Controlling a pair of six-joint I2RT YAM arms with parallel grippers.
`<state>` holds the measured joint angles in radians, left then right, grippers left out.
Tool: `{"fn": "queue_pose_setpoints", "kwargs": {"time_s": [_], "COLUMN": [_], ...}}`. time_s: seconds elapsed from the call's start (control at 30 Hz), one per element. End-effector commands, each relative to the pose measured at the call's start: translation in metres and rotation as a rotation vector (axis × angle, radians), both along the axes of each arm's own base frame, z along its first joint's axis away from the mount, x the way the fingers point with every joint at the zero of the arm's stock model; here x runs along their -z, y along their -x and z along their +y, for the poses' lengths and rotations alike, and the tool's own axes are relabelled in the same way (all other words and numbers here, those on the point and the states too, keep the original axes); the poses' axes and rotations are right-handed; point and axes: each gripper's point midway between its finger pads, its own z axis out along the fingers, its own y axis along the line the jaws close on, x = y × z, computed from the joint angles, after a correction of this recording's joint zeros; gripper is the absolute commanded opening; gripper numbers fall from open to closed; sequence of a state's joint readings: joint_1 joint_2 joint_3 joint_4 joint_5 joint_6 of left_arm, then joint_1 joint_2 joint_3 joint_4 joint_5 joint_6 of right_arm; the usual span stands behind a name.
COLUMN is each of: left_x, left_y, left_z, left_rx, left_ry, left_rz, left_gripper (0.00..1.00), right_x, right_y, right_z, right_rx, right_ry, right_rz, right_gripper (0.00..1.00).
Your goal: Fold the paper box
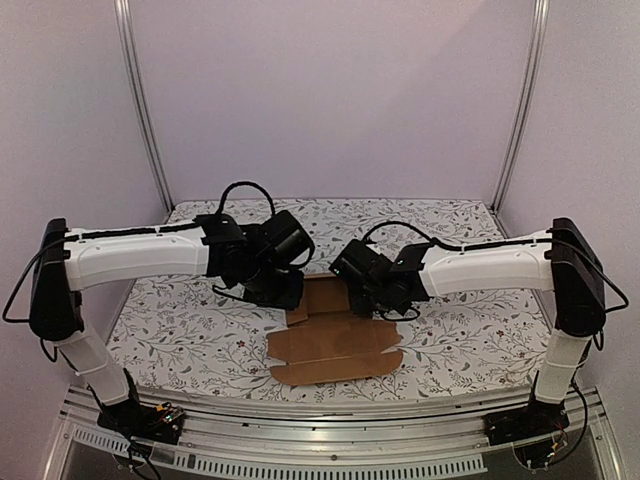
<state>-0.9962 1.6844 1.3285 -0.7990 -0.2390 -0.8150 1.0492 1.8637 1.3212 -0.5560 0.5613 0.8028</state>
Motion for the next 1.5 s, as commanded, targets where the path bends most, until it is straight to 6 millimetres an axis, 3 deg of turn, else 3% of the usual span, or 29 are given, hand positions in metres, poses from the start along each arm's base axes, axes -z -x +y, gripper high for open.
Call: {"fn": "queue_pose_setpoints", "kwargs": {"time_s": [0.0, 0.27, 0.4, 0.53, 0.7, 0.97, 1.17, 1.33, 1.47], "left_x": [-0.038, -0.088, -0.121, -0.144, -0.141, -0.118, -0.126, -0.142, -0.148], "left_y": [0.008, 0.008, 0.002, -0.019, -0.034, -0.031, -0.013, 0.004, 0.009], "left_z": [-0.021, -0.024, -0.019, 0.000, 0.002, -0.017, -0.042, -0.055, -0.060], "left_rx": [0.090, 0.194, 0.244, 0.215, 0.220, 0.239, 0.328, 0.411, 0.442], "left_ry": [0.098, 0.229, 0.304, 0.354, 0.410, 0.565, 0.750, 0.898, 0.946], "left_rz": [-0.044, -0.066, -0.085, -0.115, -0.098, 0.000, 0.073, 0.115, 0.121], "left_gripper": [0.34, 0.51, 0.52, 0.51, 0.48, 0.40, 0.27, 0.14, 0.10], "right_x": [-0.004, -0.007, -0.020, -0.032, -0.069, -0.120, -0.153, -0.165, -0.171], "right_y": [-0.005, -0.007, -0.005, 0.001, 0.019, 0.054, 0.065, 0.066, 0.065], "right_z": [0.002, -0.008, -0.015, -0.013, 0.013, 0.041, 0.047, 0.049, 0.052], "right_rx": [0.000, -0.031, -0.076, -0.148, -0.367, -0.654, -0.745, -0.772, -0.782], "right_ry": [0.020, 0.031, -0.016, -0.124, -0.288, -0.479, -0.547, -0.551, -0.557], "right_rz": [-0.029, -0.035, -0.049, -0.044, -0.082, -0.133, -0.201, -0.232, -0.243], "right_gripper": [0.00, 0.00, 0.00, 0.00, 0.00, 0.00, 0.00, 0.00, 0.00]}}
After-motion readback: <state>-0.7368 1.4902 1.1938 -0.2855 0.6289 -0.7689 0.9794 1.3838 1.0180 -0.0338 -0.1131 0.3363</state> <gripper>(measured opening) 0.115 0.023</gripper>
